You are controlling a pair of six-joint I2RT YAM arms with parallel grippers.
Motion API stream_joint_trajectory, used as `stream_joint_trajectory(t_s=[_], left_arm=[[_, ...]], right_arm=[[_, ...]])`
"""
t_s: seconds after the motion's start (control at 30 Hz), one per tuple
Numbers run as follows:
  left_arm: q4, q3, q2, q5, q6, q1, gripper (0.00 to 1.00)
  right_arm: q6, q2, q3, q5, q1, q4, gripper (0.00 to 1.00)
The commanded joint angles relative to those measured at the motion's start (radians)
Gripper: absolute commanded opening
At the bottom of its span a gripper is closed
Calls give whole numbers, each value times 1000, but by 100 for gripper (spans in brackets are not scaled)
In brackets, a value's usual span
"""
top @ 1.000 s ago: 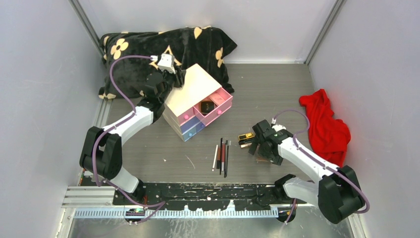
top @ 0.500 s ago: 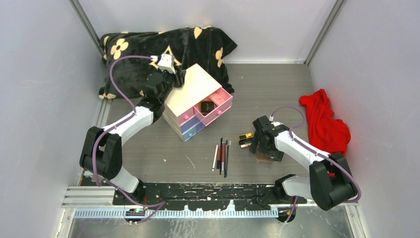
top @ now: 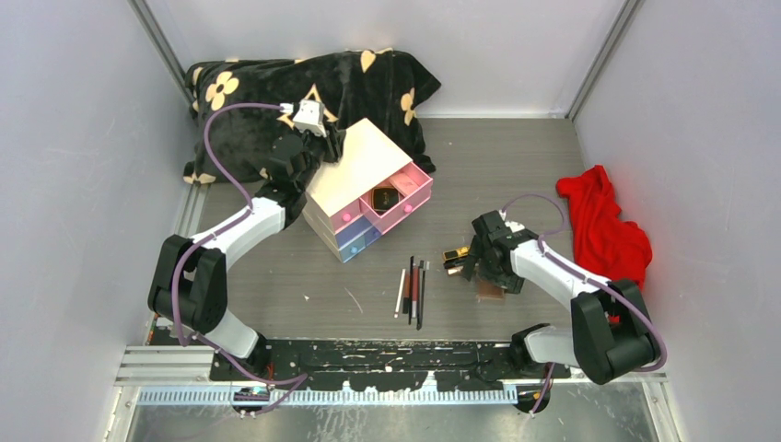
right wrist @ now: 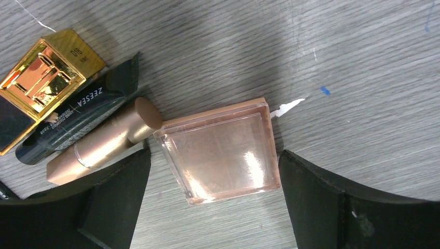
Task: Organize the makeup
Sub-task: Pick up the makeup from the center of the board.
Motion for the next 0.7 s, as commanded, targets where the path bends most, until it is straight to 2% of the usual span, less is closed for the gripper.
stream_joint_trajectory(t_s=[0.0,0.23,0.33,0.47,0.6,0.67], left_arm=[[-427,-121,109,16,-70,-9,38],[-429,-119,110,14,-68,-9,38],[-428,-120,107,14,-68,-9,38],[-427,-120,104,15,-68,-9,38],[-427,-121,104,13,-68,-9,38],[-427,-121,102,14,-67,-9,38]], right_arm=[[-17,14,-33,8,-4,41,97],[-18,25,-38,7,-8,43,97],[1,37,-50,-27,-8,43,94],[22,57,-75,-81,-7,57,77],[22,50,-69,-80,-7,59,51],[22,39,-68,-71,-7,52,46]])
